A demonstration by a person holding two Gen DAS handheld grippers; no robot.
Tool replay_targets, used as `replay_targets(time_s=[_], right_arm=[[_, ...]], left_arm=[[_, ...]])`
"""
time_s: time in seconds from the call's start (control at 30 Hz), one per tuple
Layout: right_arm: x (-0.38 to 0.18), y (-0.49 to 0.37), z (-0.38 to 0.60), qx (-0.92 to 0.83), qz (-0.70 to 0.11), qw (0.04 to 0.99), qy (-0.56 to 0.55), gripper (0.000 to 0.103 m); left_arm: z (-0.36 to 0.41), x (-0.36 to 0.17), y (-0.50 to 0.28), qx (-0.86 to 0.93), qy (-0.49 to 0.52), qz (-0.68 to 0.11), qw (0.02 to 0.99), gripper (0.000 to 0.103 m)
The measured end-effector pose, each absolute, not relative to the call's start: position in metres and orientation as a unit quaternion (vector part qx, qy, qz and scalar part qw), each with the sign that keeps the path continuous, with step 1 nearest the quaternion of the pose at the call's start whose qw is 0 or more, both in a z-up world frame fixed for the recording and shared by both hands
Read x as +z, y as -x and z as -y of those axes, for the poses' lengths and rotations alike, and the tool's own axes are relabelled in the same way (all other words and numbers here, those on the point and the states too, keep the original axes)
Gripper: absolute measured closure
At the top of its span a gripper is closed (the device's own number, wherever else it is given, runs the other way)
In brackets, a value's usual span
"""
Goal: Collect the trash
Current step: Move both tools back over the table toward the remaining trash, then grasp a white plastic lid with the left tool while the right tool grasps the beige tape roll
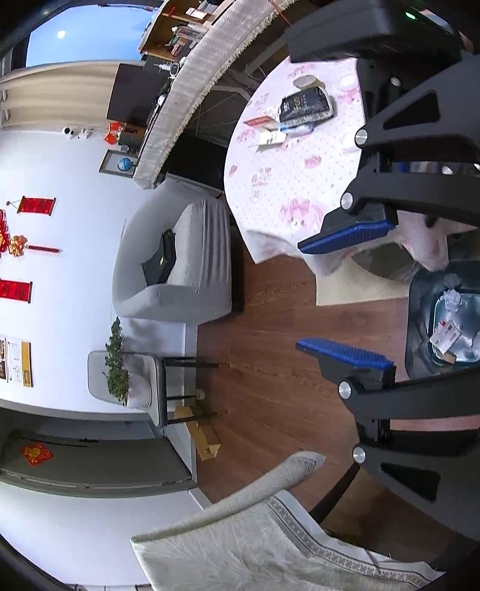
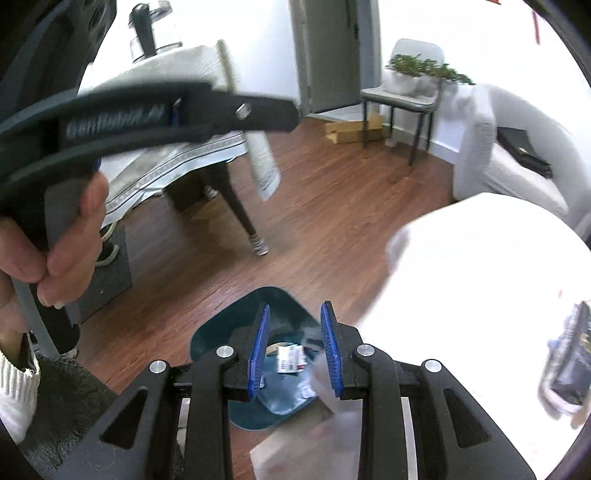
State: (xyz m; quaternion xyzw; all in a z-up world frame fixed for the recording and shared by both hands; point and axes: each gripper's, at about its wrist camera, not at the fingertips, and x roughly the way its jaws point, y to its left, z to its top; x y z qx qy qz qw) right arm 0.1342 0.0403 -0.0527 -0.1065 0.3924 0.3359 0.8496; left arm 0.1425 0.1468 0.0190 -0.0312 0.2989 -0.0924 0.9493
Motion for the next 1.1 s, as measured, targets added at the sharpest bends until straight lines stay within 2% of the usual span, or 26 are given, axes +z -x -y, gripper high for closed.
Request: replay_targets(time_s=[0.1, 0.57, 0.67, 1.1], right_arm=[[-0.045, -0.136, -0.015, 0.314, -0.384, 0.862, 0.101, 0.065], [-0.035, -0.142, 0.103, 0.204, -0.364, 0.906, 0.074, 0.052], [-0.035, -0.145, 0.126, 0.186, -0.36, 0.912, 0.066, 0.05], [-0.036, -0.144, 0.202, 0.131, -0.36, 0.923, 0.036, 0.024]], left_arm=[[-0.133, 0.016, -0.145, -0.104, 0.032, -0.303, 0.947, 0.048], [-0.059, -0.008, -0.151, -0.176, -0.033, -0.323, 0.929, 0.032], [-0.043, -0.017, -0.152, -0.197, -0.054, -0.33, 0.922, 0.031], [0.008, -0.048, -0.15, -0.254, -0.097, -0.357, 0.894, 0.031]])
